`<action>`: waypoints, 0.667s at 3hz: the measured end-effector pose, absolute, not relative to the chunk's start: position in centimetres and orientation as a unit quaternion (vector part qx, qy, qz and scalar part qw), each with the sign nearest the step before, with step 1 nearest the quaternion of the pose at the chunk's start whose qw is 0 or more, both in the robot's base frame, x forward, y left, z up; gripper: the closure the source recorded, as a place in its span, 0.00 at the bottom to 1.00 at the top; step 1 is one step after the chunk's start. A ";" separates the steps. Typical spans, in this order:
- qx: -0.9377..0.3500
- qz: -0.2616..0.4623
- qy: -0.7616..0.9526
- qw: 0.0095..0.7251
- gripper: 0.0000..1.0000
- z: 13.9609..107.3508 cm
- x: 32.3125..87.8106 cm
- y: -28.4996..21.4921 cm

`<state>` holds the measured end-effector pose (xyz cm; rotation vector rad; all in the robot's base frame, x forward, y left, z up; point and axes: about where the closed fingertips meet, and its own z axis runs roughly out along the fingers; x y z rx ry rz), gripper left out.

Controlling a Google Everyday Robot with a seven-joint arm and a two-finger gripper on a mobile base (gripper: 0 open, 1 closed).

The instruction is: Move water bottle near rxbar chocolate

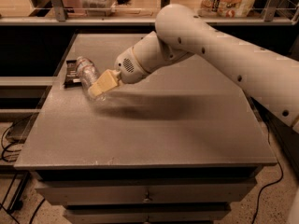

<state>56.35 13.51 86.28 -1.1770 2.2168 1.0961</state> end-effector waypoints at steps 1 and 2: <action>-0.396 0.407 0.798 0.200 0.00 85.8 57.0 13.3; -0.396 0.407 0.798 0.200 0.00 85.8 57.0 13.4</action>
Offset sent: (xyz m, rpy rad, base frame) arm 0.0055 -0.0013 -0.0041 0.0261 0.0305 -0.0339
